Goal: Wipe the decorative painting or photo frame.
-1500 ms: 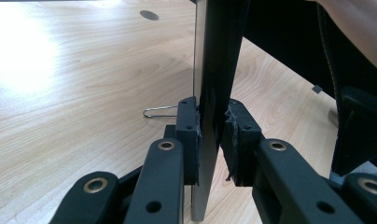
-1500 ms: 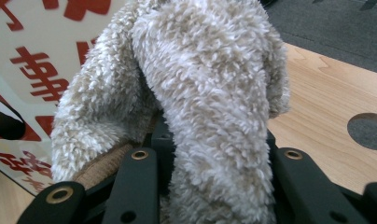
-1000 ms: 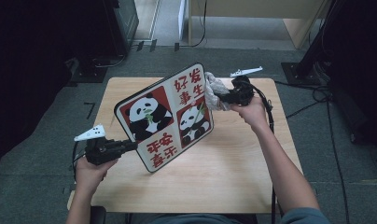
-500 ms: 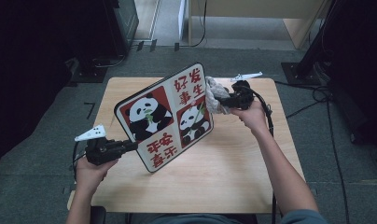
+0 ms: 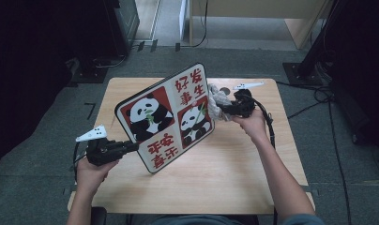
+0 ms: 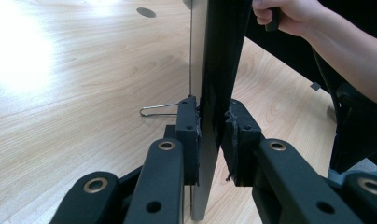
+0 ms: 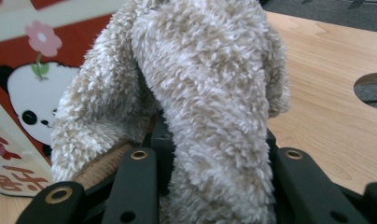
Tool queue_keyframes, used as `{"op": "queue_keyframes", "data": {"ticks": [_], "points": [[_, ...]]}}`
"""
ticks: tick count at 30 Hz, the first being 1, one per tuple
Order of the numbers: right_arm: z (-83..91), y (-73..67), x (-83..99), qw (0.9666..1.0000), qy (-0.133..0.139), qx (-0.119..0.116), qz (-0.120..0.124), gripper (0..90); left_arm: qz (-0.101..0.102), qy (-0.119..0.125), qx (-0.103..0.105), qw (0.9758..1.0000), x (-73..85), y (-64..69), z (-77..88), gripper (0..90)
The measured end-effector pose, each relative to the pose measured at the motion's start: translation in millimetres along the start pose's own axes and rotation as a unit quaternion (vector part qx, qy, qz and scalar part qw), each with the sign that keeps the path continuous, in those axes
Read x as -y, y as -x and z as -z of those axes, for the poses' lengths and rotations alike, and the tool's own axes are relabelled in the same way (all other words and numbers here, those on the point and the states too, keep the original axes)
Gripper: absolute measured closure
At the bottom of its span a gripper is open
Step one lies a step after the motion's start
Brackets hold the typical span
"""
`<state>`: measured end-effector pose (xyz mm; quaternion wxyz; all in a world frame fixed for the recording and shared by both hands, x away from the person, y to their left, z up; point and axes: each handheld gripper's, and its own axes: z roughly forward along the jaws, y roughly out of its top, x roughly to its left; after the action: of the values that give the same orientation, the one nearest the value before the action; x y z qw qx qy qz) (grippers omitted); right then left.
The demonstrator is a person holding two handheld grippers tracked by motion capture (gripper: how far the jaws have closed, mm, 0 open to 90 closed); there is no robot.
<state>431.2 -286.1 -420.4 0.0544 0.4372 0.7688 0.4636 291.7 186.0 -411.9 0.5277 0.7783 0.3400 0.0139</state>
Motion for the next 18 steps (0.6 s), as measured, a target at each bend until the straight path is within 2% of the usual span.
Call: {"op": "queue_keyframes", "data": {"ticks": [6, 9, 12, 18], "points": [[-3.7, 3.6, 10.3, 0.9999, -0.013, 0.002, -0.005, 64.8, 0.0, 0.0, 0.0, 1.0, 0.0, 0.1, -0.4, 77.9], [-5.2, 4.1, 18.3, 0.9999, -0.008, 0.006, -0.003, 64.9, 0.0, -0.002, 0.0, 1.0, -0.4, -0.1, -0.7, 77.9], [-7.4, 5.7, 23.6, 0.9997, -0.02, 0.009, -0.009, 64.9, 0.001, -0.003, 0.0, 1.0, -1.3, -0.7, -1.4, 78.0], [-11.3, 5.9, 35.6, 0.9996, -0.019, 0.019, 0.004, 64.9, 0.004, 0.001, 0.001, 1.0, 1.0, 0.7, -1.7, 78.0]]}}
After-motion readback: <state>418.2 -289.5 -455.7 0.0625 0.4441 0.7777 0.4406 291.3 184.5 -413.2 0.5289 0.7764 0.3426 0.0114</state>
